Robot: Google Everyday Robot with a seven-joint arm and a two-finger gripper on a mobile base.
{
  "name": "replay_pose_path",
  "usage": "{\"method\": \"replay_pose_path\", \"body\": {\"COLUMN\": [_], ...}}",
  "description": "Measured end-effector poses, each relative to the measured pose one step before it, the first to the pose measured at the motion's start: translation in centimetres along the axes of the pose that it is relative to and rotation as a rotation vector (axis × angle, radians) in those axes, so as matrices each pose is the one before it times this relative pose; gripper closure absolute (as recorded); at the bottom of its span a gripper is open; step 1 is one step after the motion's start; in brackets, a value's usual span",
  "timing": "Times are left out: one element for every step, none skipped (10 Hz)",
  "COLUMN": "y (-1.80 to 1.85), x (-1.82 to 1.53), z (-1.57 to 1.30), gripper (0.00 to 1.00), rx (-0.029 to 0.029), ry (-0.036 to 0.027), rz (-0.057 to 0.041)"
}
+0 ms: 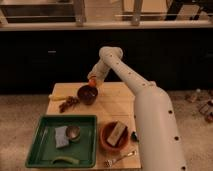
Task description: Place apple in purple bowl
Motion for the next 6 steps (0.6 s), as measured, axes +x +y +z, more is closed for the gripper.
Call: {"method": "replay_pose_path", "body": {"y": [-0.062,-0.047,-0.152,-0.178,-0.198,-0.068], "x": [-0.226,-0.341,-0.411,-0.348,-0.672,-0.352], "z": [-0.093,-0.026,0.018,0.033,0.163,0.106], "gripper": [1.0,1.0,1.0,1.0,1.0,1.0], "rx": [-0.0006,-0.00255,-0.00186,-0.00129,-0.00671,-0.00495], "ry": [-0.00599,-0.008,-0.00759,-0.00735,-0.01647,-0.01064], "rz": [-0.00964,-0.01298,-0.01183,-0.00931,-0.01526,-0.00822]}}
